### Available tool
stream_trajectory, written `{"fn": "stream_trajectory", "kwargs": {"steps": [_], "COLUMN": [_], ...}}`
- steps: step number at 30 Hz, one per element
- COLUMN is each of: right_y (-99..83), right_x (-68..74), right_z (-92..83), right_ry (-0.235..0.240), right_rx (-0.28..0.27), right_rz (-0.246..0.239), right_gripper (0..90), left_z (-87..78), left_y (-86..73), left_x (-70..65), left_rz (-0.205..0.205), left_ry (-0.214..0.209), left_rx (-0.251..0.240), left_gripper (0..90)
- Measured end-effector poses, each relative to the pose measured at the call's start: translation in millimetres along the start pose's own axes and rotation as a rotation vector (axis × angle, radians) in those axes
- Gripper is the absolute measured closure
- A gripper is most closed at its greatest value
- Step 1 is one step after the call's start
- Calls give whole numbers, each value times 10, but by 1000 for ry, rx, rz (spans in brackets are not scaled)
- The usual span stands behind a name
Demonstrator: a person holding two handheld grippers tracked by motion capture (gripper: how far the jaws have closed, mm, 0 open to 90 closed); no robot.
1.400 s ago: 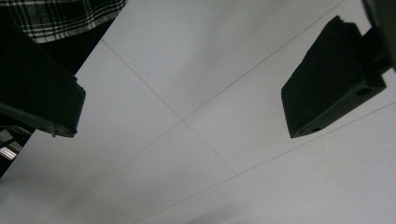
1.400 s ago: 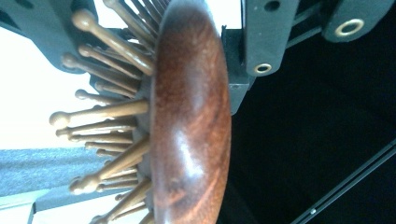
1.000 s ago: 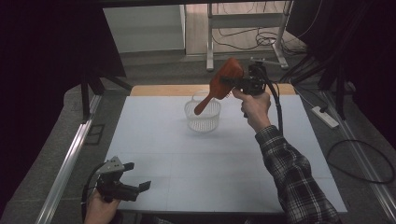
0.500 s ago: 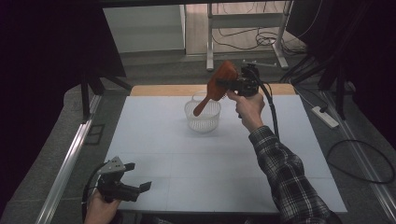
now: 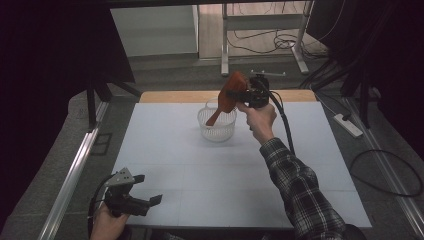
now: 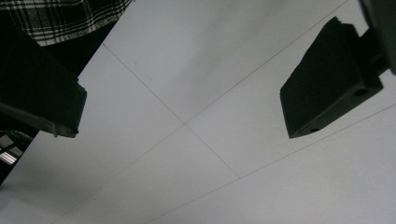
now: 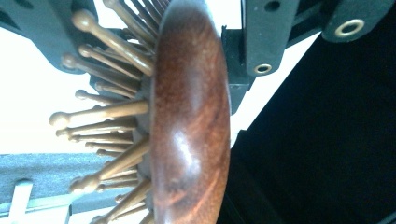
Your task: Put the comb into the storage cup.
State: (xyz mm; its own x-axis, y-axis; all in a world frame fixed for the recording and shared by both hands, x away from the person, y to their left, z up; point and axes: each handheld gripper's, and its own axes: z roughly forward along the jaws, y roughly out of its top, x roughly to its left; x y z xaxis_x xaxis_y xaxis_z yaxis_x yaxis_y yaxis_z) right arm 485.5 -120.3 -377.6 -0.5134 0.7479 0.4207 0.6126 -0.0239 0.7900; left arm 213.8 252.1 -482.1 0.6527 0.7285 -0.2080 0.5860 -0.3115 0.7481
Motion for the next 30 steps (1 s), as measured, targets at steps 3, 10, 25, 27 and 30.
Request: {"fn": "stream_trajectory", "kwargs": {"steps": [3,10,25,27,30], "right_y": [-35,-111,-315,-327,-357], "right_x": [-5,-12,-79,-82,-78], "right_z": [37,115,240,235,232], "right_ry": [-3,-14,-34,-34,-33], "right_rx": [8,27,49,46,39], "right_rz": [-2,-7,-4,-4,-9], "right_gripper": [538,537,532,528,516], "left_z": [1,3,5,6,11], "left_y": [0,1,1,1,4], "left_x": [-1,-1,1,0,-4], "left_rz": [0,-1,-1,-2,-1], "left_ry": [0,1,2,2,3], "left_rx": [2,3,5,6,8], "left_gripper": [5,8,14,15,15]}}
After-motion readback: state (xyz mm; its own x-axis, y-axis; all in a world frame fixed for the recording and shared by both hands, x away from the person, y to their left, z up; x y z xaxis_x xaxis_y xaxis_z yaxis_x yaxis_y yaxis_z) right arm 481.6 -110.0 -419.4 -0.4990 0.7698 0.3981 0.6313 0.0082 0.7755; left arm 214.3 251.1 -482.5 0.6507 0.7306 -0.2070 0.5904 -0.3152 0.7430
